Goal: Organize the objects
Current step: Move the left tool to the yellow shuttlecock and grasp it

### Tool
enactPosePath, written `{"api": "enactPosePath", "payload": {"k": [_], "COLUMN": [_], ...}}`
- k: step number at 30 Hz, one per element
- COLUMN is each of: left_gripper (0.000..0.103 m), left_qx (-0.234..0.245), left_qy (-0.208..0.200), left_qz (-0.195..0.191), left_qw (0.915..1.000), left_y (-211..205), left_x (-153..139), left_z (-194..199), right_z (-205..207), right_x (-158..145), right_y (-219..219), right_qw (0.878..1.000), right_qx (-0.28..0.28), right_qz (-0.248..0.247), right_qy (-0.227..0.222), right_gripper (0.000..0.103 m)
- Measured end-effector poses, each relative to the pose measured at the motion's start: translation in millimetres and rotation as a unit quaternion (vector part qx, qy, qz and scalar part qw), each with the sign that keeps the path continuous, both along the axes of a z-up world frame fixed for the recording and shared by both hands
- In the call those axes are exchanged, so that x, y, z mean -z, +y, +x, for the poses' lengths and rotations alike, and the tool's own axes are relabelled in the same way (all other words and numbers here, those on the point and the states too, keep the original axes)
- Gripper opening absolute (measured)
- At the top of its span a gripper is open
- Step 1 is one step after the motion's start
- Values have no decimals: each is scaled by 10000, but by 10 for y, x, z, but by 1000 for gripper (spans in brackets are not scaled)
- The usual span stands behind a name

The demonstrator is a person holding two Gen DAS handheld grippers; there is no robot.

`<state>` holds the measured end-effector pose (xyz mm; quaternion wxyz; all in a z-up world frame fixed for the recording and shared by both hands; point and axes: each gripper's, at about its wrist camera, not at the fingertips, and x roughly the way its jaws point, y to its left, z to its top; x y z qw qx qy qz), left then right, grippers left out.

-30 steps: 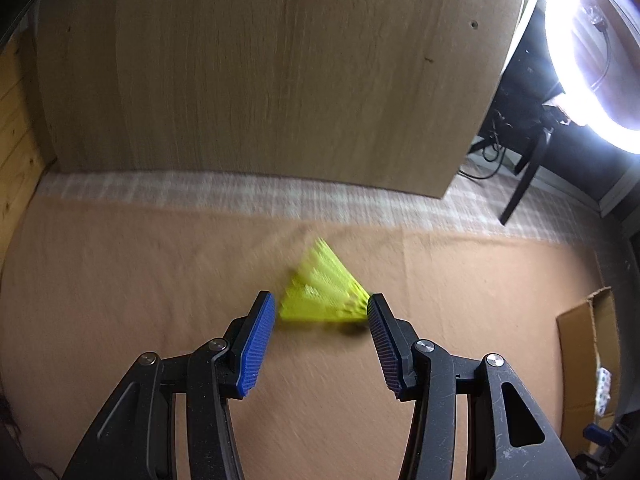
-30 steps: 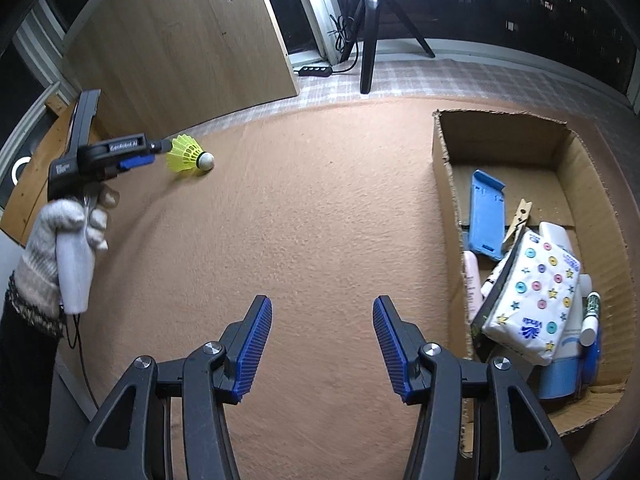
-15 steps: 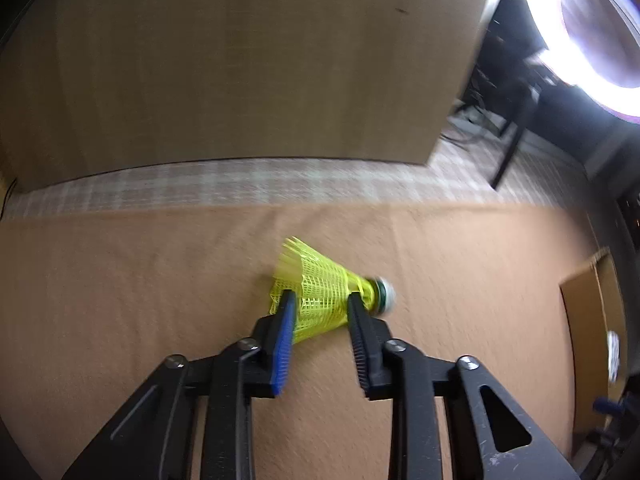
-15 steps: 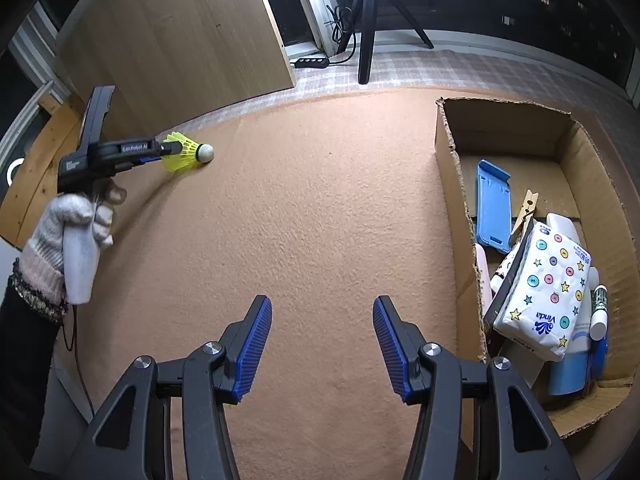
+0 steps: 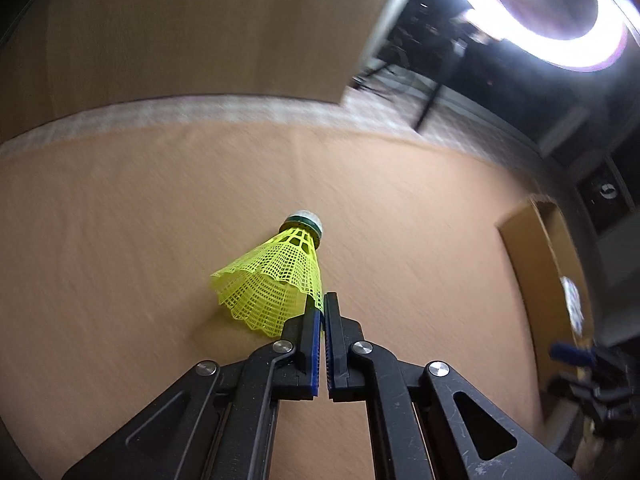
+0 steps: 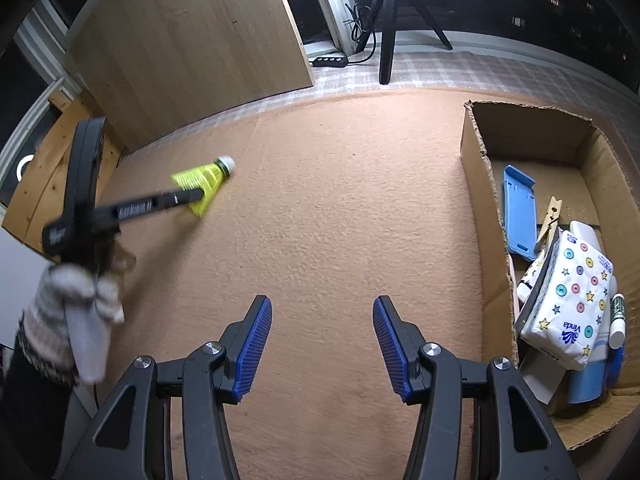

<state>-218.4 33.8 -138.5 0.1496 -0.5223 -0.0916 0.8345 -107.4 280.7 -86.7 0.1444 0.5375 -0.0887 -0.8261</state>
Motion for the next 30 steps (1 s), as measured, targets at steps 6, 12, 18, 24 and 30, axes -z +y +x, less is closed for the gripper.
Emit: {"api": "enactPosePath", "payload": {"k": [6,12,18,24,30], "left_gripper": [1,1,2,41,41], "left_qx": [367,828,1035,708,748], "left_qy": [-142,-217,-346,-479,-409], "left_qz": [254,238,179,190,228], "left_qw": [9989,9961,9939,9962,9961], "left_y": [332,640,700,541,538], "left_x": [19,11,48,88,99], "left_z": [508,951,1216,1221,1104], "right_z": [11,0,-44,-96,-143], "right_x": [49,121,215,365,472], "right_y": [-18,-84,-199,-349,-423], "right_qw": [9999,9994,9984,9952,9923], "right_qx": [-27,-139,-312,-448,-388], "right_qz": [-162,-273,-355,-670,-904], "right_qy": [-48,-137,-297,-549,-758], "right_gripper": [49,49,49,49,48]}}
